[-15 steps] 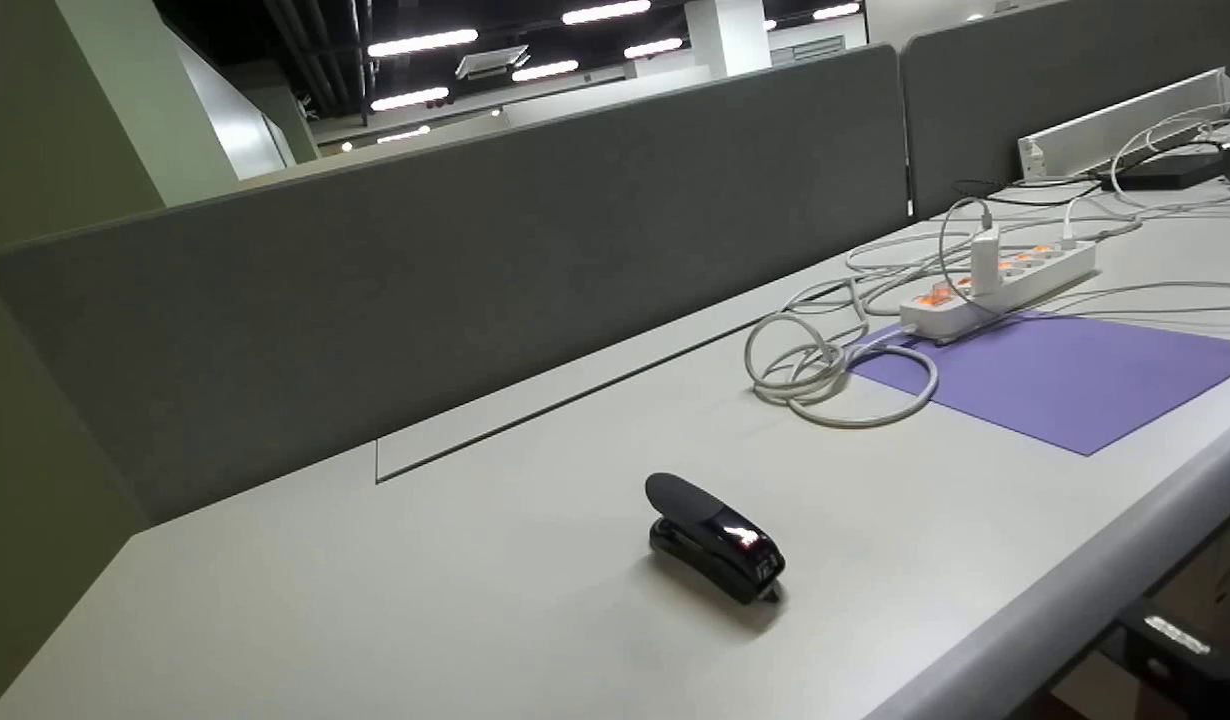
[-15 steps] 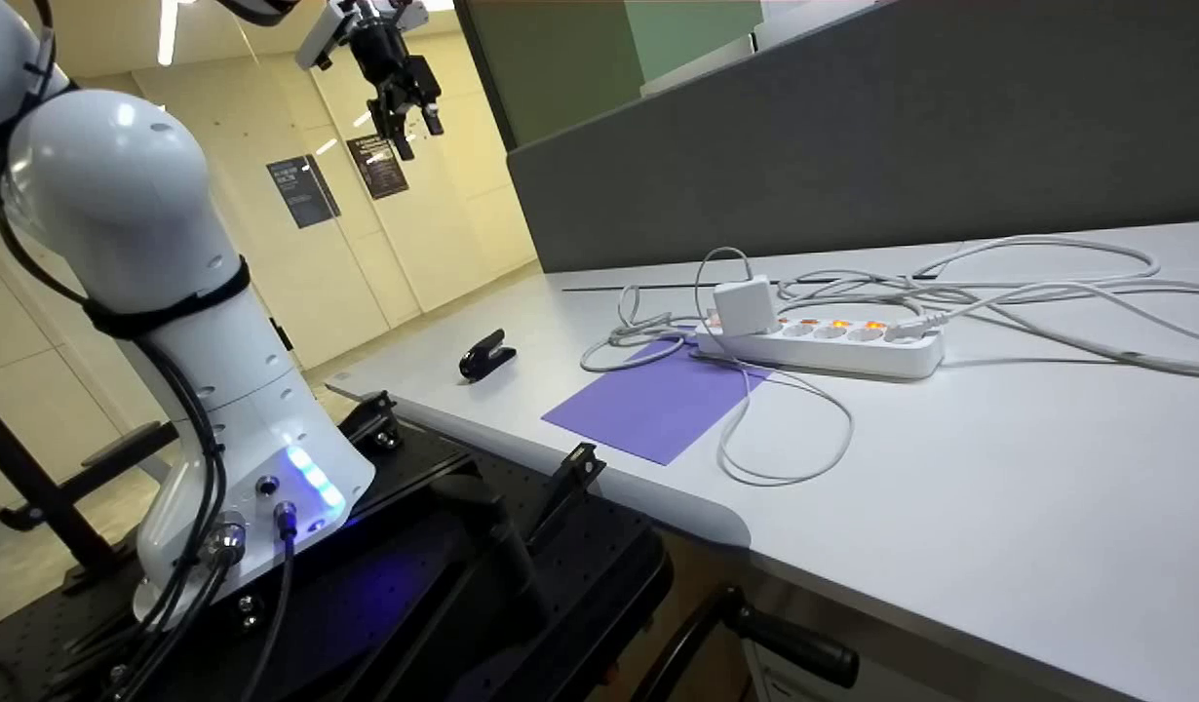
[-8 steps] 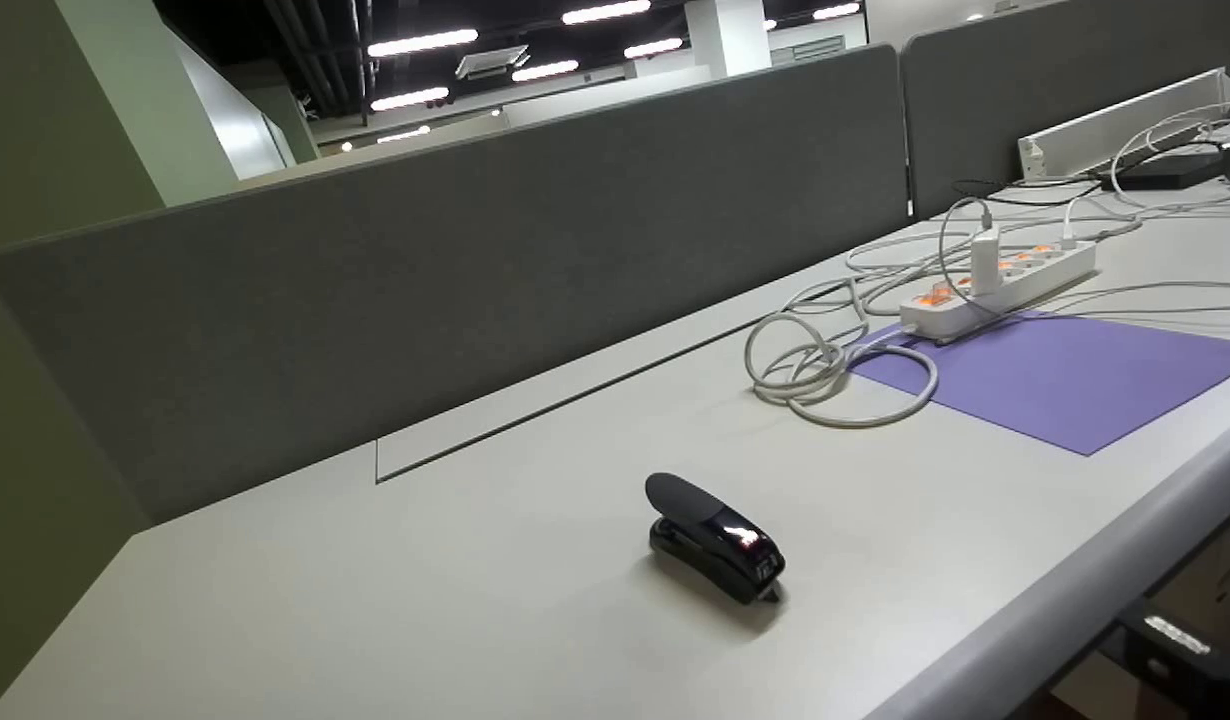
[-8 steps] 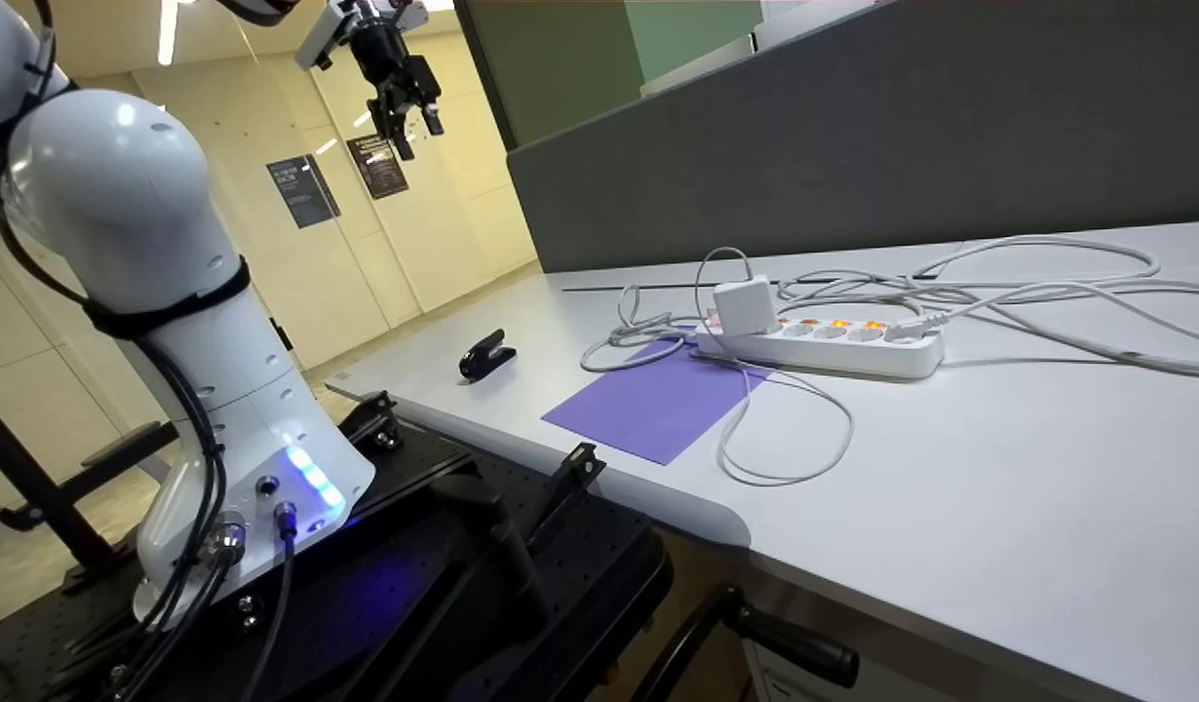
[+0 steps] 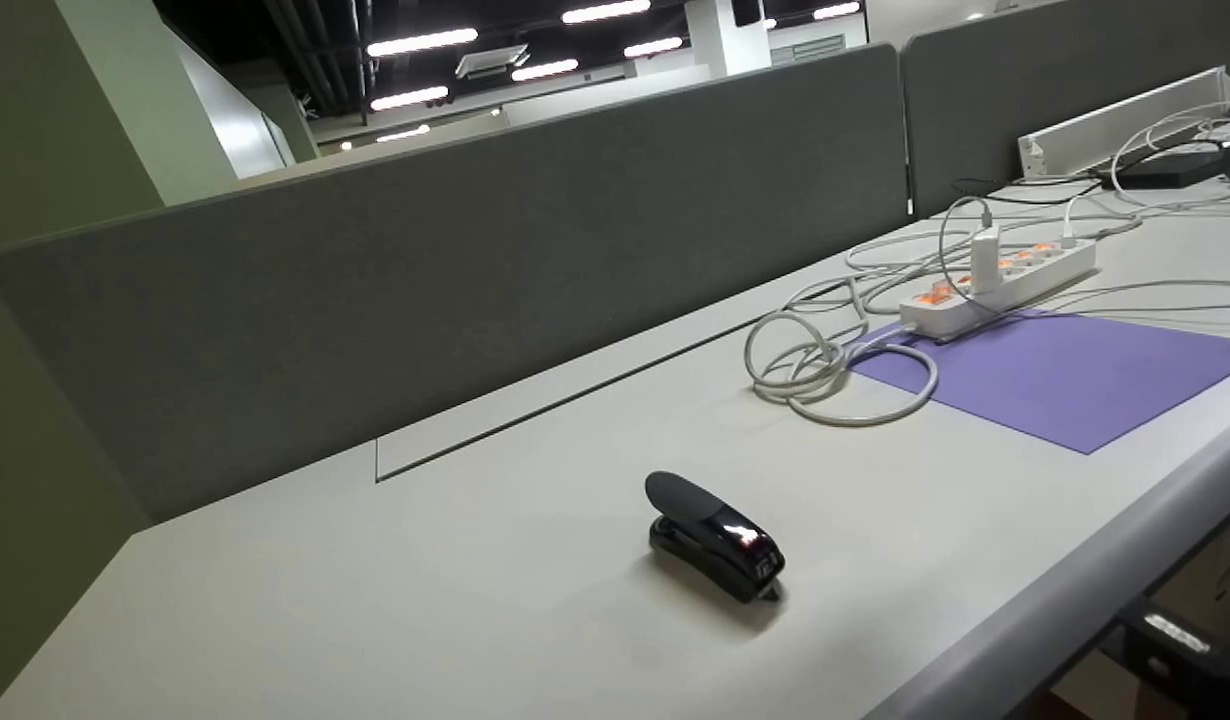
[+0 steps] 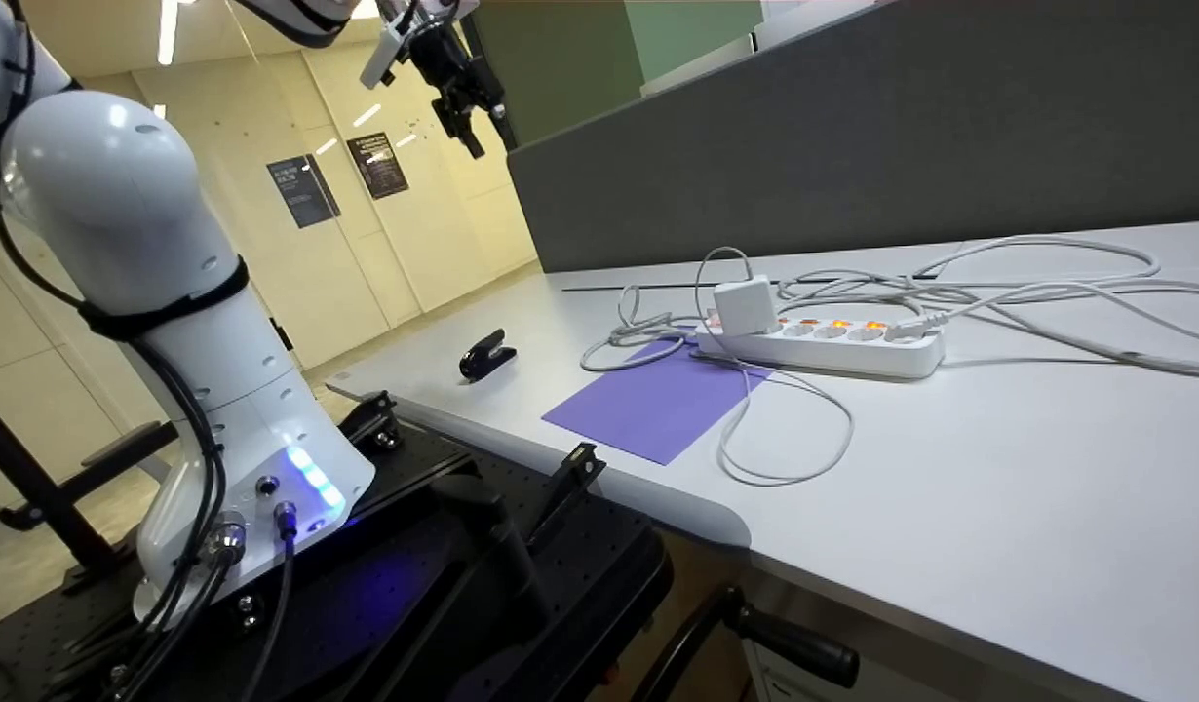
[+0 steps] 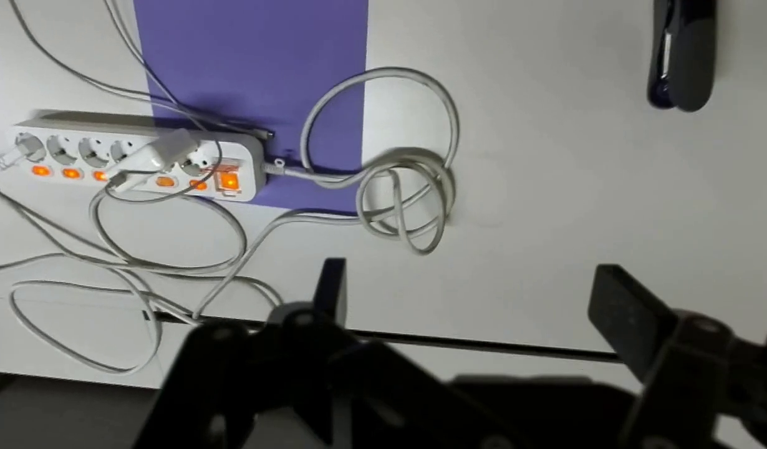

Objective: Turn off the second right switch on the adapter

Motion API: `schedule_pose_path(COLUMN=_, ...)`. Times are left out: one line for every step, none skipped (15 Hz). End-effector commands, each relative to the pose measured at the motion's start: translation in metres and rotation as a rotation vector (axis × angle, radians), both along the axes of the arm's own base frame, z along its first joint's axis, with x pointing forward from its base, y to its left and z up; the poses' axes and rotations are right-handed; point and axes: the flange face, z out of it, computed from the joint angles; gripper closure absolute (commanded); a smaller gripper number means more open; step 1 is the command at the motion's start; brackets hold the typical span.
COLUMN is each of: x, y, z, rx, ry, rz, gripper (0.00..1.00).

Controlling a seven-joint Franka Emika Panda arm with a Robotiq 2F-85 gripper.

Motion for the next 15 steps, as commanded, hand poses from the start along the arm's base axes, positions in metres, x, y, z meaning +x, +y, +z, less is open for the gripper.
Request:
schedule_pose_path(x=-0.002, y=-0.056, z=-0.03, rx=0.035, ry=-0.039, rz=-0.132, gripper=0.0)
schedule_pose_path(x=-0.005, y=-0.075, z=-0.04, rx=0.044, ry=-0.036, rz=-0.168, gripper=0.0)
schedule_pose_path(x=-0.009, y=-0.093, z=-0.049, rx=0.05, ry=-0.032, rz=-0.201, gripper=0.0)
schedule_pose_path(x=-0.013, y=-0.109, z=-0.056, rx=0.057, ry=-0.027, rz=-0.231, gripper=0.0)
schedule_pose_path(x=-0.019, y=-0.125, z=-0.06, rx=0.075, ry=-0.025, rz=-0.275, gripper=0.0)
schedule_pose_path(x=-0.007, y=-0.107, z=-0.056, rx=0.058, ry=-0.008, rz=-0.212, gripper=0.0)
schedule_pose_path(x=-0.011, y=-0.12, z=-0.061, rx=0.064, ry=-0.006, rz=-0.24, gripper=0.0)
schedule_pose_path(x=-0.013, y=-0.127, z=-0.064, rx=0.067, ry=-0.003, rz=-0.256, gripper=0.0)
schedule_pose_path(x=-0.014, y=-0.13, z=-0.065, rx=0.069, ry=-0.002, rz=-0.262, gripper=0.0)
schedule_pose_path(x=-0.014, y=-0.129, z=-0.064, rx=0.069, ry=-0.004, rz=-0.261, gripper=0.0)
schedule_pose_path(x=-0.015, y=-0.127, z=-0.064, rx=0.069, ry=-0.005, rz=-0.258, gripper=0.0)
schedule_pose_path(x=-0.015, y=-0.127, z=-0.063, rx=0.069, ry=-0.006, rz=-0.257, gripper=0.0)
schedule_pose_path(x=-0.013, y=-0.134, z=-0.064, rx=0.066, ry=-0.009, rz=-0.279, gripper=0.0)
schedule_pose_path(x=-0.015, y=-0.148, z=-0.063, rx=0.067, ry=0.002, rz=-0.304, gripper=0.0)
schedule_pose_path(x=-0.017, y=-0.161, z=-0.061, rx=0.06, ry=-0.006, rz=-0.336, gripper=0.0)
